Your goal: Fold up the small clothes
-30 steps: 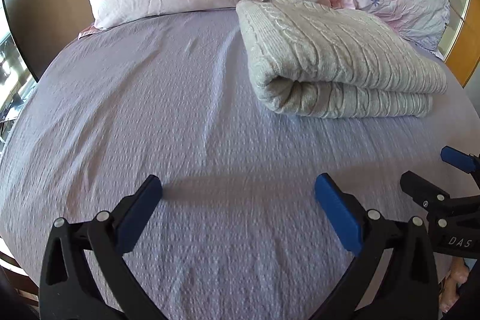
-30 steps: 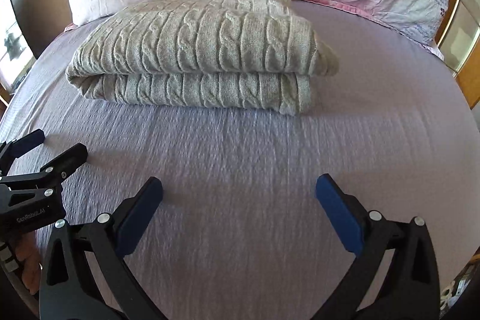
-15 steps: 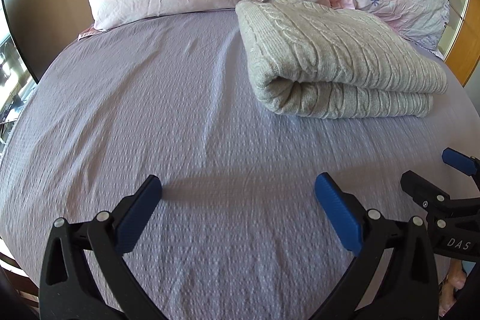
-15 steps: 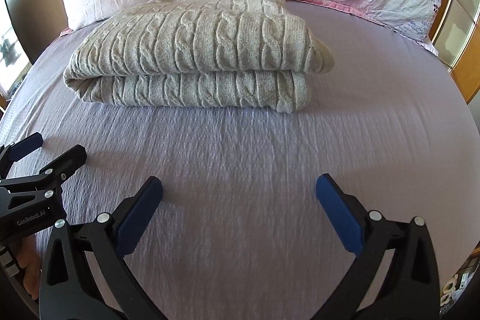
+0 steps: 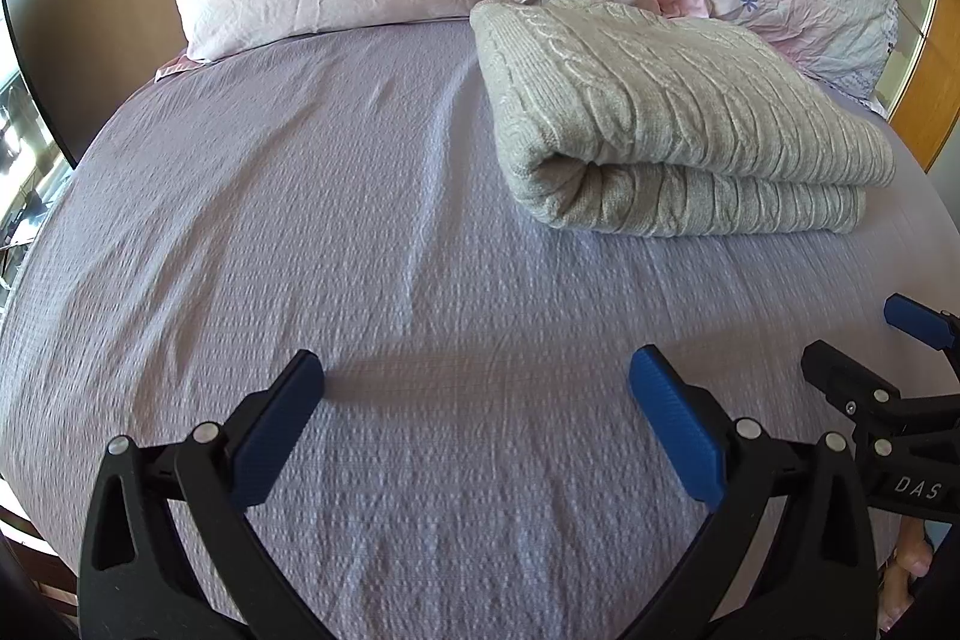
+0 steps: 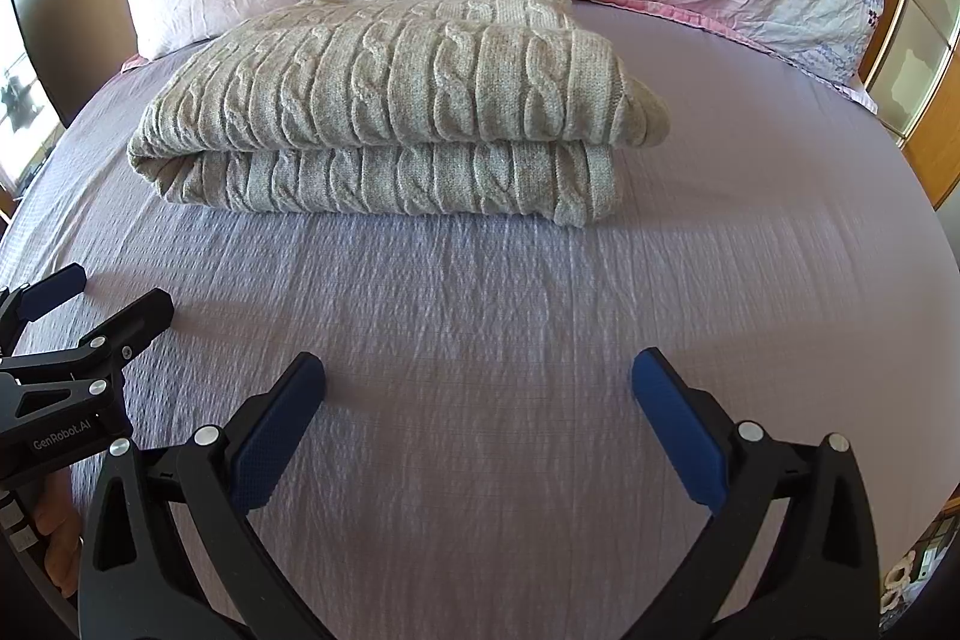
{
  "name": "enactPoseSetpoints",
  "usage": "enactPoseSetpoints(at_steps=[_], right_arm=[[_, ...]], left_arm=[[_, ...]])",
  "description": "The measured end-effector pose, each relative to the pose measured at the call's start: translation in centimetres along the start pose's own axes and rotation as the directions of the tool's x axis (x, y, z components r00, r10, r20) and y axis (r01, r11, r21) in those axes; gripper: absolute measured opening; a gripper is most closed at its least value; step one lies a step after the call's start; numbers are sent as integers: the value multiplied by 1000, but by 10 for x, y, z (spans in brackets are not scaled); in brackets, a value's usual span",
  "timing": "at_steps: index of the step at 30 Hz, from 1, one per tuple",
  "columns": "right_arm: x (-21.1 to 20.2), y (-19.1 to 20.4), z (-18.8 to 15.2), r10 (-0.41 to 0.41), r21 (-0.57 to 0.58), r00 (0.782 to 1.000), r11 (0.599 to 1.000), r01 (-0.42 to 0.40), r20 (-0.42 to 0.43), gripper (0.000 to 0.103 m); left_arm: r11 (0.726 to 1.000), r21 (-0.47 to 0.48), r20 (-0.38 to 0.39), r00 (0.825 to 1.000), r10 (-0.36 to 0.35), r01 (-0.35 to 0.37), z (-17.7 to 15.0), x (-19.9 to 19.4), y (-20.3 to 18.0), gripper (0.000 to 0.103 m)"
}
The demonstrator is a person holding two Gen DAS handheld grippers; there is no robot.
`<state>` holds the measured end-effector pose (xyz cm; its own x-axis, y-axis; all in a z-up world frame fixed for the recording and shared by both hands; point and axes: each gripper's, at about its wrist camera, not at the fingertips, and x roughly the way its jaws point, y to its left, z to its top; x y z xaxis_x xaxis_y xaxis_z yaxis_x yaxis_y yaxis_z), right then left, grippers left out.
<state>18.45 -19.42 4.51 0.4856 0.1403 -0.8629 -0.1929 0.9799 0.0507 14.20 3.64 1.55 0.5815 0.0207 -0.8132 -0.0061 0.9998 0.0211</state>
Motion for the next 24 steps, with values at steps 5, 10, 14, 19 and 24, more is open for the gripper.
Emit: enactPoseSetpoints(at_steps=[5, 10, 14, 19, 24], right_arm=[[0, 0, 0, -1, 0, 1000, 1000, 1, 0, 102], [1, 0, 1, -2, 3, 1000, 1000, 2, -1, 102], [1, 1, 1, -3, 4, 1000, 1000, 3, -1, 102], [1, 1, 1, -4, 5, 1000, 1000, 4, 0, 102], [1, 1, 1, -4, 6, 1000, 1000, 4, -1, 102]], left_arm=[[1000, -1, 0, 1000, 0, 0, 0, 0, 0, 101], [1000, -1, 0, 1000, 1, -1, 0, 0, 0, 101], [1000, -1, 0, 1000, 1, -1, 0, 0, 0, 101], [1000, -1, 0, 1000, 1, -1, 0, 0, 0, 101], [1000, -1, 0, 1000, 1, -1, 0, 0, 0, 101]])
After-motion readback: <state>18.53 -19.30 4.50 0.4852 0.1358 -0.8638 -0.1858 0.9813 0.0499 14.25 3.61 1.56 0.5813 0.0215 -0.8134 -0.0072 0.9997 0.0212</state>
